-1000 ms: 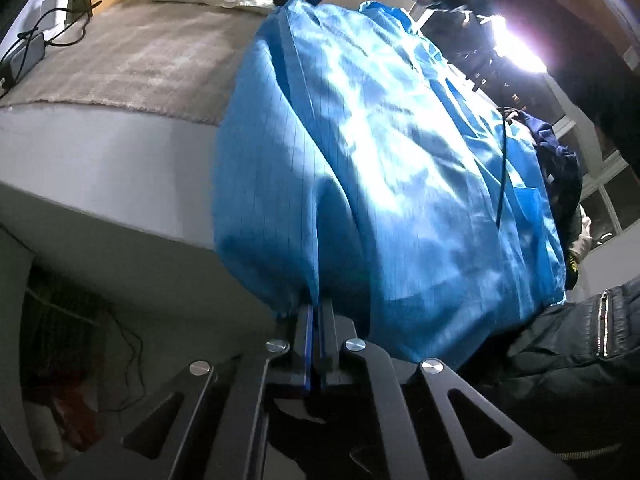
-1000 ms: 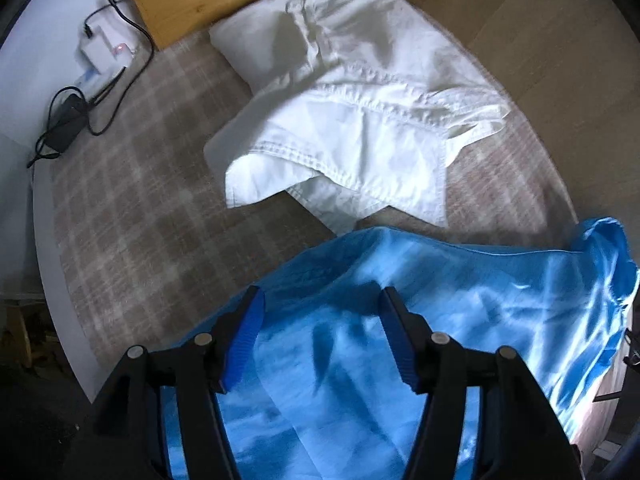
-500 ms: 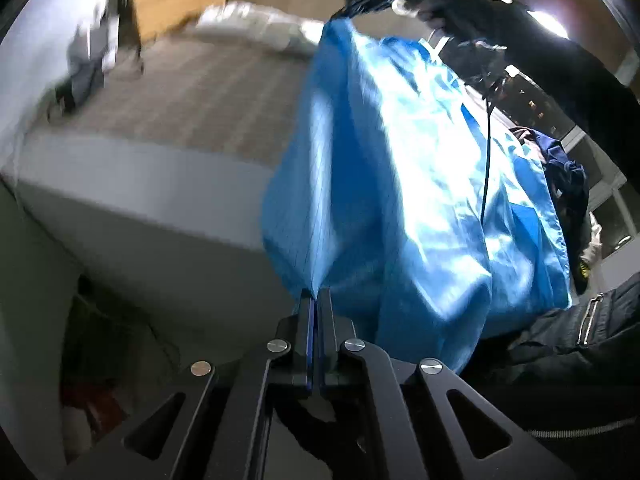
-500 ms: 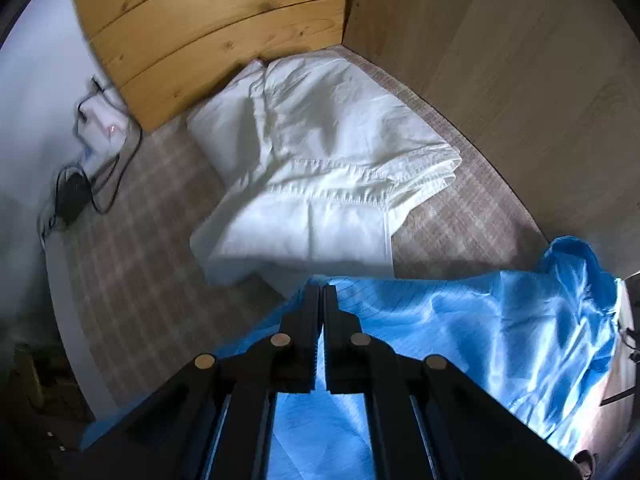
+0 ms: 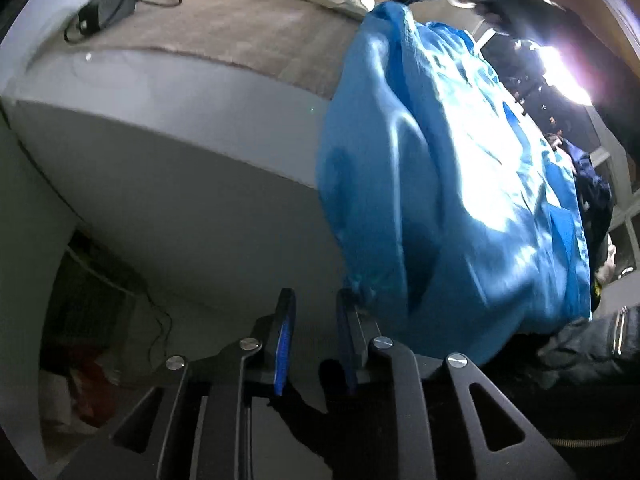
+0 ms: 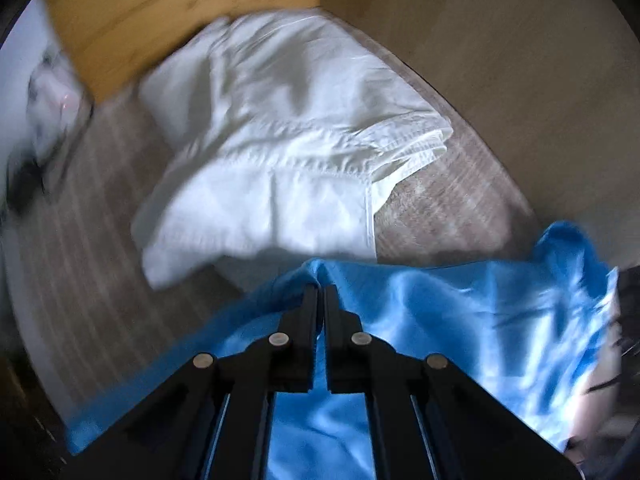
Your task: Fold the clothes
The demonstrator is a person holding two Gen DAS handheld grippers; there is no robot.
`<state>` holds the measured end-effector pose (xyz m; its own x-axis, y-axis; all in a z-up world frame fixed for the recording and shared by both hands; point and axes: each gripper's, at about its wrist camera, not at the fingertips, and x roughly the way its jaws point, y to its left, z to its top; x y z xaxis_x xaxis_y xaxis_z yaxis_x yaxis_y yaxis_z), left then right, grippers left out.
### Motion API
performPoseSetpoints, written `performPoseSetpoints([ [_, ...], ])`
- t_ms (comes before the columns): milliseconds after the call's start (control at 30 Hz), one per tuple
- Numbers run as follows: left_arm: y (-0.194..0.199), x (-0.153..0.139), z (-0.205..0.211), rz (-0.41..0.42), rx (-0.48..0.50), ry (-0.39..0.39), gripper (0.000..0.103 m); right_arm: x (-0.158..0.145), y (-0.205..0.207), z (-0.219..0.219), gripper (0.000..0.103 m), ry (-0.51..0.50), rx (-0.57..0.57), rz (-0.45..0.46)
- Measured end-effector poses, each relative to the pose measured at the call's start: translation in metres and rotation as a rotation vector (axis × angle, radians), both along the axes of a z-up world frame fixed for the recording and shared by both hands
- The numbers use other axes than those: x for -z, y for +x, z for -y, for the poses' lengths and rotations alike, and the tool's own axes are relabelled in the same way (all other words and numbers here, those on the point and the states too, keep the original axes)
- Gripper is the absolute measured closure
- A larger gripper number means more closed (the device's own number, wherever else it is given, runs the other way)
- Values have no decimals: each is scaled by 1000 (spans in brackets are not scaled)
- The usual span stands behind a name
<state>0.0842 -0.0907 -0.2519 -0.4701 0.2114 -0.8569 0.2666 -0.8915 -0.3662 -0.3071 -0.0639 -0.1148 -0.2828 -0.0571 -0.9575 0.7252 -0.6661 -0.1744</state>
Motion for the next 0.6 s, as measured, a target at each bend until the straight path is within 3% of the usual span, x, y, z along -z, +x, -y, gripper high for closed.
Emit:
performPoseSetpoints([
  [67, -8, 6, -2, -19, 5, 40, 83, -10, 13, 0, 71, -3, -51, -11],
  [100, -7, 3, -5, -23, 11, 41, 83, -14, 19, -1, 67, -2, -74, -15],
  [400, 6, -30, -40, -63, 64, 43, 83, -7, 7, -7, 66, -108, 14, 159],
  [600, -24, -1, -89, -22, 182, 89, 77, -4, -8, -5, 63, -167, 109, 235],
])
